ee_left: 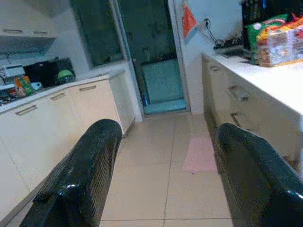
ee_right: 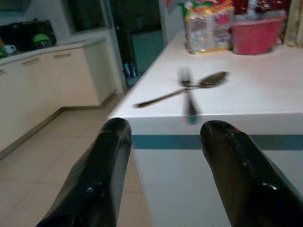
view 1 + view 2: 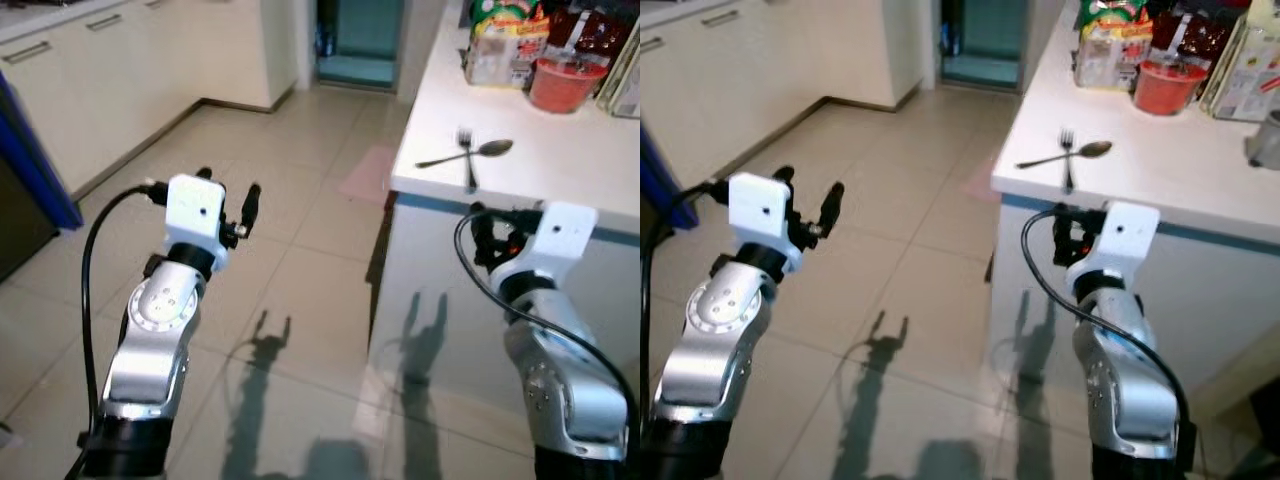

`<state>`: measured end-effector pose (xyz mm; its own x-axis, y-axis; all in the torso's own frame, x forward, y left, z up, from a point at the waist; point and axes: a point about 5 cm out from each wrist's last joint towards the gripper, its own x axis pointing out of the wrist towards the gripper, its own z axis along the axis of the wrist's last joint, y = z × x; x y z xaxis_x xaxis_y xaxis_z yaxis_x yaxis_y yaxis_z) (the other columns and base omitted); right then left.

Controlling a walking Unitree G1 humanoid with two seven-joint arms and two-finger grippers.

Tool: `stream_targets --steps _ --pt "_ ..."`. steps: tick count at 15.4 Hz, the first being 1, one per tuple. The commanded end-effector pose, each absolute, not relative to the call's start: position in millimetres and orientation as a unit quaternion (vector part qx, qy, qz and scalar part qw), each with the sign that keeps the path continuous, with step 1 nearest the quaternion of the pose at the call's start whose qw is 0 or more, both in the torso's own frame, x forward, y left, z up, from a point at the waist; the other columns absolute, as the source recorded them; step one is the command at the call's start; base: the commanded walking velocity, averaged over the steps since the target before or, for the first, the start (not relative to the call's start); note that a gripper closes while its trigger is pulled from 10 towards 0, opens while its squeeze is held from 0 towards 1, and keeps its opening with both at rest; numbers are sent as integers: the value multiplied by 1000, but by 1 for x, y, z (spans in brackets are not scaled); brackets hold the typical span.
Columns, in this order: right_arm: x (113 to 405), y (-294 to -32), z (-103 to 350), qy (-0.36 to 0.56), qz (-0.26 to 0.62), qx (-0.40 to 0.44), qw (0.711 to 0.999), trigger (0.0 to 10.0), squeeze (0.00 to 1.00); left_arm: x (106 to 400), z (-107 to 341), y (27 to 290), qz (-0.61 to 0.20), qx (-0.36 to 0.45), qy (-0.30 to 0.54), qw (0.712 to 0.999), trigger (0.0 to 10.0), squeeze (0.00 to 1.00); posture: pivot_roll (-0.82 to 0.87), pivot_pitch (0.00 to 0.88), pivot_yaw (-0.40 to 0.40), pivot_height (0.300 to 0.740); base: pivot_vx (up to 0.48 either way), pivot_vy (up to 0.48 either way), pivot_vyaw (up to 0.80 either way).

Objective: Setting the table

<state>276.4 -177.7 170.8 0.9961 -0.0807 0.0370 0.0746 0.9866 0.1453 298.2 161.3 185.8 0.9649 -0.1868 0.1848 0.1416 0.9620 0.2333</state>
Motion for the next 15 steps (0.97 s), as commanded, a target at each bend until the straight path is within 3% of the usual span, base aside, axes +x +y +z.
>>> stream_targets --steps 1,4,6,10,15 --pt "278 -170 174 -22 -23 77 997 10000 0 298 186 169 -70 113 -101 986 10000 0 -37 0 25 740 0 472 0" --pt "279 -170 174 -21 -21 75 997 10000 0 298 186 168 -66 108 -103 987 10000 0 -32 0 8 740 0 470 0" --pt "280 -168 175 -20 -17 75 997 10000 0 296 189 168 -60 132 -117 983 10000 0 -27 0 -2 740 0 0 -400" --pt "282 -165 175 -17 -9 62 998 10000 0 295 190 165 -57 128 -119 983 10000 0 -29 0 -7 740 0 -480 0" --pt "286 -164 175 -2 -3 50 999 10000 0 297 197 166 -47 104 -128 985 10000 0 -25 0 -19 740 0 0 0"
